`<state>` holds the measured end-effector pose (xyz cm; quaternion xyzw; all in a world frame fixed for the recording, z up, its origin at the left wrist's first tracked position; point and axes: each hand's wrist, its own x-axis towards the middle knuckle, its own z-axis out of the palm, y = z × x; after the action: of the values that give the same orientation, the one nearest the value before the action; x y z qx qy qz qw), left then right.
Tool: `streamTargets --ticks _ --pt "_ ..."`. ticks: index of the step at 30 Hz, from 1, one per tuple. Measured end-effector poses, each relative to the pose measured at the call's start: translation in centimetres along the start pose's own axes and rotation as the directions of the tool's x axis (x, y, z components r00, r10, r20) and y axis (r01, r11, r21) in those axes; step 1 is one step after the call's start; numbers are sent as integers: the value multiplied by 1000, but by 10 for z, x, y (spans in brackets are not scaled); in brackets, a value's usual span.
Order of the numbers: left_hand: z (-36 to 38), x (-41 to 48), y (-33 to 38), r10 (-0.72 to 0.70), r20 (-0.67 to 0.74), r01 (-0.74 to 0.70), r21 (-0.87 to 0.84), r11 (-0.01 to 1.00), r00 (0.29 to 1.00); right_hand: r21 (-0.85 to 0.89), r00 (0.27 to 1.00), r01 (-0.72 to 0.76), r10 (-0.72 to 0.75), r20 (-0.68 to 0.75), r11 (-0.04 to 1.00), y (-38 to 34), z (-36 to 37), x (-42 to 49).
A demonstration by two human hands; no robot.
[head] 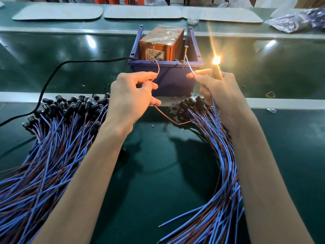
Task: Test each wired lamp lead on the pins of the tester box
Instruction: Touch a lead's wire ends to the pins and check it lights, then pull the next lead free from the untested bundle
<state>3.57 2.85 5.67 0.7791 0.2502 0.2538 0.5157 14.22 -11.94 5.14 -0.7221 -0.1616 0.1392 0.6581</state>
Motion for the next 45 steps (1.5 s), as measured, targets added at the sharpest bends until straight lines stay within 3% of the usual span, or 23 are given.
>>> streamTargets --ticks 9,14,20,26,30,33,35,38,40,41,43,45 --pt "1 -3 3 28 44 -29 24 999 999 -49 1000 -7 8 12 999 -4 1 -2" --pt "5 -10 9 97 127 -97 -3 995 987 -147 993 10 8 117 989 -10 2 -5" --pt "24 -19 9 109 242 -135 92 987 964 -137 977 -17 45 209 990 -15 8 -10" --pt "24 -21 7 122 160 -163 272 948 979 -117 985 -26 45 164 993 -16 9 -10" --pt "16 -23 8 193 84 -210 420 883 978 -208 998 -62 57 -32 976 -14 4 -3" --pt "9 -22 7 231 175 -289 632 719 957 -268 985 -113 71 -160 957 -8 -9 2" --pt "6 -19 11 125 252 -277 767 579 960 -214 982 -136 102 -161 967 -6 -16 4" --pt "2 -23 20 -69 358 -259 784 563 931 -132 980 -119 95 -174 984 -4 -24 6" --pt "2 -28 25 -256 518 -281 743 607 816 -101 985 -86 69 -158 991 -2 -25 7" --pt "2 -33 29 -364 617 -300 713 634 697 -83 989 -72 61 -137 994 -1 -24 7" --pt "7 -45 36 -512 783 -290 612 736 353 -91 995 -52 43 -92 995 0 -23 6" --pt "16 -61 41 -506 862 -220 499 838 29 -182 999 -34 28 -36 983 1 -21 4"
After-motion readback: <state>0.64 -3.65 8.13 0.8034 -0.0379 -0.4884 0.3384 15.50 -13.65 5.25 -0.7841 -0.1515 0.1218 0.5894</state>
